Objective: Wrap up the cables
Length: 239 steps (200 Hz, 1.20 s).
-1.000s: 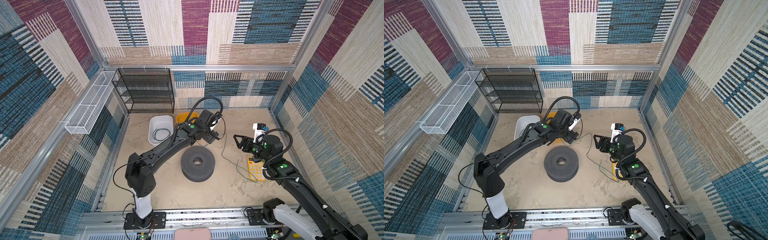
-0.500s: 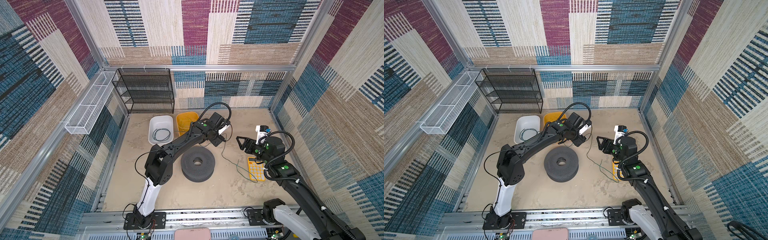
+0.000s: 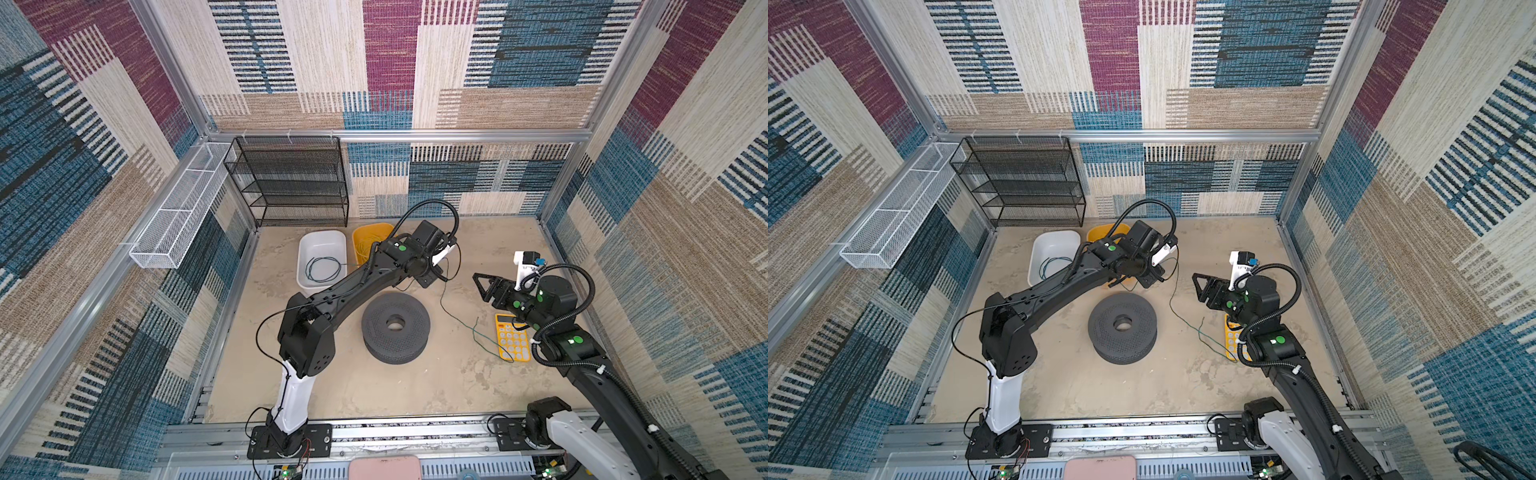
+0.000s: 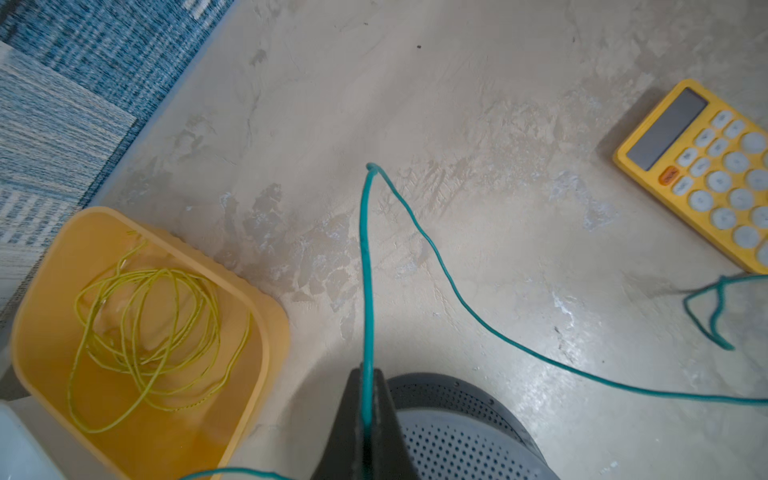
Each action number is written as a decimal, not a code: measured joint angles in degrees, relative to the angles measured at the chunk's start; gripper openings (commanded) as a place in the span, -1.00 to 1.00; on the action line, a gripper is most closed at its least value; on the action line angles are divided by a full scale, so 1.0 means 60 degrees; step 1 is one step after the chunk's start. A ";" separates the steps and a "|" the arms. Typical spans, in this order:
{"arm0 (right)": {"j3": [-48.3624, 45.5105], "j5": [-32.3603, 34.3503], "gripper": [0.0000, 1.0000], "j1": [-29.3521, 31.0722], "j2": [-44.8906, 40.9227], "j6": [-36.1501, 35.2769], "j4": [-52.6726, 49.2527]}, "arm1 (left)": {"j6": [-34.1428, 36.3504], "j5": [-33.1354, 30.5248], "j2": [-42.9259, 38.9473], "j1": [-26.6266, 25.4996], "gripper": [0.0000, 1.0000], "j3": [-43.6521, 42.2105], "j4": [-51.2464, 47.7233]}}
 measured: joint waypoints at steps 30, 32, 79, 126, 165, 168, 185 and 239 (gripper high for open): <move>0.0219 -0.0481 0.53 0.0000 -0.0488 0.0393 -0.0066 | -0.0171 -0.0328 -0.0973 -0.0058 -1.00 -0.0073 0.0000; 0.0240 -0.0521 0.53 0.0000 -0.0521 0.0412 -0.0055 | -0.0178 -0.0372 -0.1071 -0.0066 -1.00 -0.0076 0.0000; 0.0579 -0.1559 0.56 0.0004 -0.0579 0.1421 0.0484 | -0.0488 -0.1650 -0.3381 -0.0087 -1.00 -0.1457 0.1319; 0.0368 -0.2018 0.62 0.0233 -0.0503 0.2994 0.1810 | -0.0707 -0.3231 -0.4725 -0.0033 -1.00 -0.3326 0.3705; 0.0911 -0.1752 0.66 0.0444 -0.0590 0.3384 0.2295 | -0.0637 -0.4550 -0.4594 -0.0007 -1.00 -0.3832 0.5133; 0.0973 -0.1690 0.66 0.0444 -0.0572 0.3381 0.2331 | -0.0616 -0.4637 -0.4550 -0.0011 -1.00 -0.3858 0.5220; 0.1151 -0.1555 0.65 0.0448 -0.0350 0.3377 0.2619 | -0.0488 -0.5045 -0.4335 -0.0018 -1.00 -0.3989 0.5497; 0.0036 -0.1147 0.70 0.2175 0.0823 0.4605 0.4273 | -0.0594 -0.5799 -0.4164 -0.0007 -1.00 -0.4255 0.6105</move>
